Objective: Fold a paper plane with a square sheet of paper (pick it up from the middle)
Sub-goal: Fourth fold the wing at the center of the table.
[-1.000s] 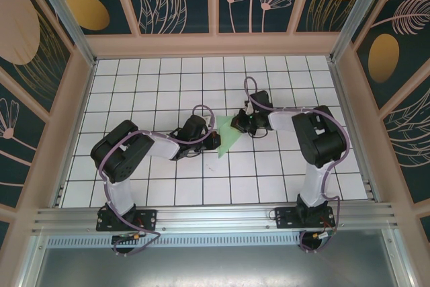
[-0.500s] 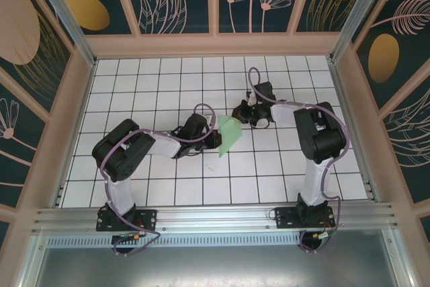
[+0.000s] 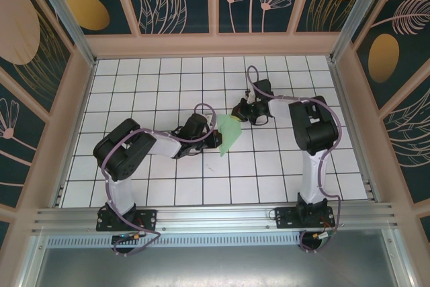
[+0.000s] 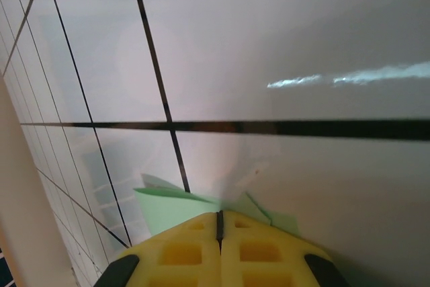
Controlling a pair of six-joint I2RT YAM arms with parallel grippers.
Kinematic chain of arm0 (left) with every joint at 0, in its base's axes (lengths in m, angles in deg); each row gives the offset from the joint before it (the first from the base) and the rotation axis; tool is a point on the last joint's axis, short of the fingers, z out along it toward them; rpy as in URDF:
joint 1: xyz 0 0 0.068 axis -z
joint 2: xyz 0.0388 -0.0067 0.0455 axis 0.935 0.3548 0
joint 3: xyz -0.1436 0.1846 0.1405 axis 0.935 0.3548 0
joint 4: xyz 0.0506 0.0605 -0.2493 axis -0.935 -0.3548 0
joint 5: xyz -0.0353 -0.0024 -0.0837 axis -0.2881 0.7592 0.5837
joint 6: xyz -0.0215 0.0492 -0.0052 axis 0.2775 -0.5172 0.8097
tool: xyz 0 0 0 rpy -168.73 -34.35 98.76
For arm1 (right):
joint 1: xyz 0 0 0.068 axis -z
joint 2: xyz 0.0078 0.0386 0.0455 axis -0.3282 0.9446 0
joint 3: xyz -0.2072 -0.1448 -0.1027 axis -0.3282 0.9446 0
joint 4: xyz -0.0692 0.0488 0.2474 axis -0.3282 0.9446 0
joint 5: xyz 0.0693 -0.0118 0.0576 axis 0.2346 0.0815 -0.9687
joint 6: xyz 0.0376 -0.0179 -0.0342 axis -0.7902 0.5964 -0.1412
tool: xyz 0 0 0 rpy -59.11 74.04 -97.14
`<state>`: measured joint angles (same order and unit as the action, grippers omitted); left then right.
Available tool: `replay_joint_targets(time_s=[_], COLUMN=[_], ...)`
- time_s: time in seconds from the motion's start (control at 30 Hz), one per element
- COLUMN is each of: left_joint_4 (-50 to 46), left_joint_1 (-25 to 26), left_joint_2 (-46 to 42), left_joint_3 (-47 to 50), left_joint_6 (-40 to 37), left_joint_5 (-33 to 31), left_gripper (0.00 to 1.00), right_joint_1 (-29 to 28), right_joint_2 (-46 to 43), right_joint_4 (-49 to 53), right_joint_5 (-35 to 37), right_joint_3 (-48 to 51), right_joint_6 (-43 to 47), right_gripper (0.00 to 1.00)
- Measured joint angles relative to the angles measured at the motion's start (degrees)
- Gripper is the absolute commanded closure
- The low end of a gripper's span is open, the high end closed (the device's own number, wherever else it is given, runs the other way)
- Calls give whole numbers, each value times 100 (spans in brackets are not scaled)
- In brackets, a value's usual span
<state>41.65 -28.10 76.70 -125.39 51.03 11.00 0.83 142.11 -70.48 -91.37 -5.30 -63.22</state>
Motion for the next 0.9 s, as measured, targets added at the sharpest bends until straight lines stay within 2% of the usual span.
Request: replay_joint_targets(time_s=[0.47,0.6,0.73,0.8,0.87,0.9], left_joint_4=[280,284,210,50,-79,-155], left_joint_1=[0,0,0,2,7,15], left_joint_2=[44,39,26,4,-31,-57], left_joint_3=[81,85,52,-15,-70,-87], left_joint_6=[33,55,52,48,68,70], left_joint_5=[4,4,-11,-17,-20,-42], left_gripper=[100,100,95,87,85,80], right_joint_1=[181,372,595,592,520,468], right_joint_2=[413,431,284,-37,-415,-608], right_joint_4=[817,848,809,758,654,579], right_joint_5=[-164,48,195,208,197,184], right_joint_3=[-831,-999,-911,-623,-295,-127], right_joint_6=[273,466,577,570,566,549], right_gripper=[90,87,86,86,85,85])
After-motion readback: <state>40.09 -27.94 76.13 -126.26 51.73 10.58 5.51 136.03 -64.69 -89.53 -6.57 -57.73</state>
